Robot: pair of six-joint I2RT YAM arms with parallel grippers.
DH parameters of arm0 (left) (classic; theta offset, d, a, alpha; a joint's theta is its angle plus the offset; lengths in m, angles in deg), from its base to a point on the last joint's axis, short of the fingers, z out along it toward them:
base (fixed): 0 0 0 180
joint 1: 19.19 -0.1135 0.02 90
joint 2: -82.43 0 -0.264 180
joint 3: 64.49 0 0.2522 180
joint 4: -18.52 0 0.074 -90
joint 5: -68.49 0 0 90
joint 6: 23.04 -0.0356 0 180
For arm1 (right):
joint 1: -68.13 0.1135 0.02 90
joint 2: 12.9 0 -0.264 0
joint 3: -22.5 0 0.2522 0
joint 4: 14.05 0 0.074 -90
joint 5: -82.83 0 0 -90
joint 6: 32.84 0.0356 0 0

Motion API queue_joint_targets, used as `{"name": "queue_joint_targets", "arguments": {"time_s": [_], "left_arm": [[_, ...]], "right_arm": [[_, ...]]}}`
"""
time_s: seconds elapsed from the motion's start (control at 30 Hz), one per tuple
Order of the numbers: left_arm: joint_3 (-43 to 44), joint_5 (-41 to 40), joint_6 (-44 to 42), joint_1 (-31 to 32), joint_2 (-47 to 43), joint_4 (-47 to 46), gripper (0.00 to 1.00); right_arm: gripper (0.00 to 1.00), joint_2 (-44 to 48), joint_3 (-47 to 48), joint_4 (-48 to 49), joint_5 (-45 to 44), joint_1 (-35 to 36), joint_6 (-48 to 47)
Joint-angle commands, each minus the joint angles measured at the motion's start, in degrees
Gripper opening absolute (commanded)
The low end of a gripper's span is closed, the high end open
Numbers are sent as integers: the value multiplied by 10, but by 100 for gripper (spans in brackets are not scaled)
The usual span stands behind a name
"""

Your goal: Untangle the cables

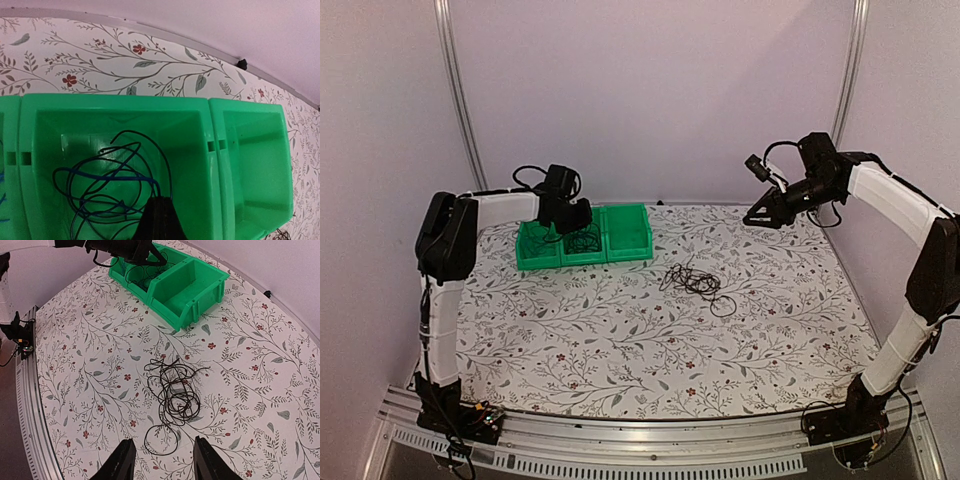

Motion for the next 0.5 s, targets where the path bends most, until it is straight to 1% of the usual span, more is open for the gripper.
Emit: {"name": "queue_joint_targets", "arguments": {"time_s": [0.0,0.17,0.37,0.47], "left_arm": [[30,7,15,0,25,56,1],[59,6,12,0,14,85,16],[67,9,18,3,-52,105,36],[52,9,21,5,-92,112,41]], "right_arm": [[44,7,-1,3,2,-1,-2],[44,7,-2,3,1,-1,-2],[44,7,0,4,1,-1,-1],[44,5,2,4,2,1,0]]}}
